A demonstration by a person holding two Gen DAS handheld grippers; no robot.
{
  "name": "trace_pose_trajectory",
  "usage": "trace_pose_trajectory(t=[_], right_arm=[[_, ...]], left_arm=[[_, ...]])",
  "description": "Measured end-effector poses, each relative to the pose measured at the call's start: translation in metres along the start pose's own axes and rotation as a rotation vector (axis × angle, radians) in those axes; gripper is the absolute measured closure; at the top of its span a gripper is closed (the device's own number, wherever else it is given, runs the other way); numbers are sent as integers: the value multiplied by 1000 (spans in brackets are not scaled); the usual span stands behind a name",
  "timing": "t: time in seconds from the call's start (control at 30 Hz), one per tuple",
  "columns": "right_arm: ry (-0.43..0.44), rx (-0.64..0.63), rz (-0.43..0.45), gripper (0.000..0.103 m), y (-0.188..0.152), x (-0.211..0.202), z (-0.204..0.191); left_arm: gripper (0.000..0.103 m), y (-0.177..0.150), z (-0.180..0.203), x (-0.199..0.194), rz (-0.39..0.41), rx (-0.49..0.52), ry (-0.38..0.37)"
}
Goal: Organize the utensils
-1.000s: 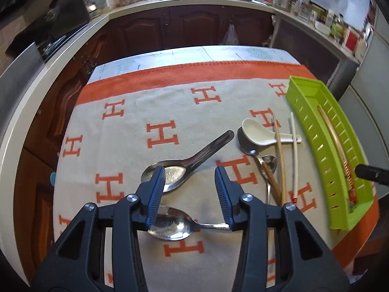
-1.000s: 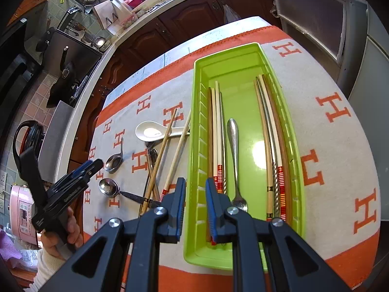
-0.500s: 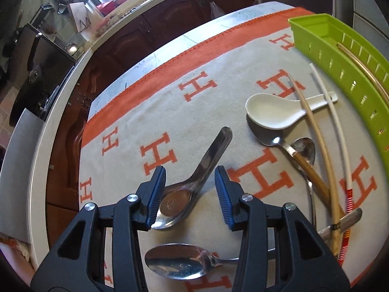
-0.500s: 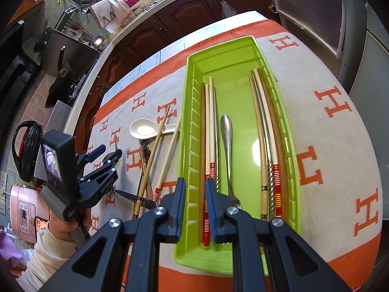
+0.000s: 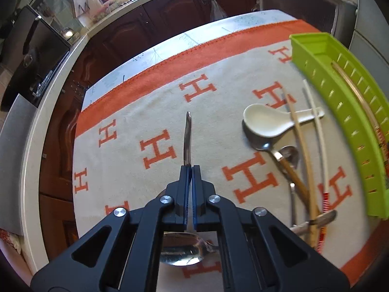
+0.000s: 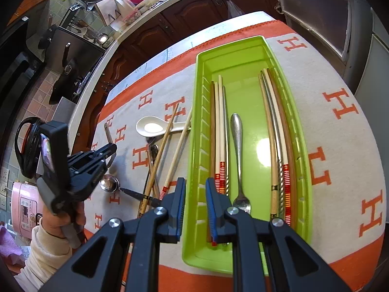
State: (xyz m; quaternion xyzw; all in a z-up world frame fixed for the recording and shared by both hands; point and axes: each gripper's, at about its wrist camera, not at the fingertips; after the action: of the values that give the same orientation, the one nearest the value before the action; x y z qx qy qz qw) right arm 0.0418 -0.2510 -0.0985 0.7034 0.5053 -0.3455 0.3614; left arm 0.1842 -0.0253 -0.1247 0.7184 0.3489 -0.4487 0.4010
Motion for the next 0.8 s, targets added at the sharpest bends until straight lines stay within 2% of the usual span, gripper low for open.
trace_pose_trajectory(t=[0.13, 0.3, 0.4, 0.63, 0.8], right_arm=[[11, 0, 3, 87, -3, -3, 0], [17, 4, 11, 87, -7, -9, 1], [23, 9, 23, 87, -10, -14, 3], [30, 48, 34, 87, -17, -22, 17], [28, 82, 44, 87, -21, -28, 31]], left_arm=[[103, 0, -3, -24, -24, -39, -113], [103, -3, -1, -56, -57, -89, -327], [103, -2, 5, -72, -65, -111, -431], [103, 11, 44, -91, -104, -154, -671], [103, 30, 85, -81, -166, -189, -812]])
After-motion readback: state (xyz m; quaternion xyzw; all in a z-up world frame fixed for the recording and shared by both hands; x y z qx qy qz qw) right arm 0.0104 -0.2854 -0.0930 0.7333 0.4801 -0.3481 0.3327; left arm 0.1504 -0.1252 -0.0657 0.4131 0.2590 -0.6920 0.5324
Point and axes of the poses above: each gripper's, at about its wrist camera, not at the fingertips, and x roughly the way its jaws point, z to its right, y to its top, and after that the axes turned 11 degrees about -z, right-handed
